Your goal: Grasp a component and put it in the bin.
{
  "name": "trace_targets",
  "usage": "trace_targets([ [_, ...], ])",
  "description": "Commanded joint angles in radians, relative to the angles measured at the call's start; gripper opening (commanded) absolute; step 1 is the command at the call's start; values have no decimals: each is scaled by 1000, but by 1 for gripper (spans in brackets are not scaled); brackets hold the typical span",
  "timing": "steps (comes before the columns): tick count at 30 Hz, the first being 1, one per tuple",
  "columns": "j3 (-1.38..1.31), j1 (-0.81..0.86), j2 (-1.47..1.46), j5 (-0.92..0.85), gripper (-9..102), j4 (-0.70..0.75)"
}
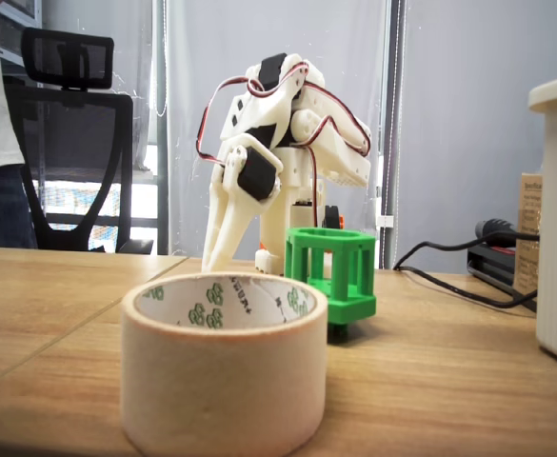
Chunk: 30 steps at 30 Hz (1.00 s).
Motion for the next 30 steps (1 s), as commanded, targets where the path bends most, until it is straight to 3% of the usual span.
trace_targets([
  [1,6,2,-5,-2,0,3],
  [30,5,3,-5,-14,1,3],
])
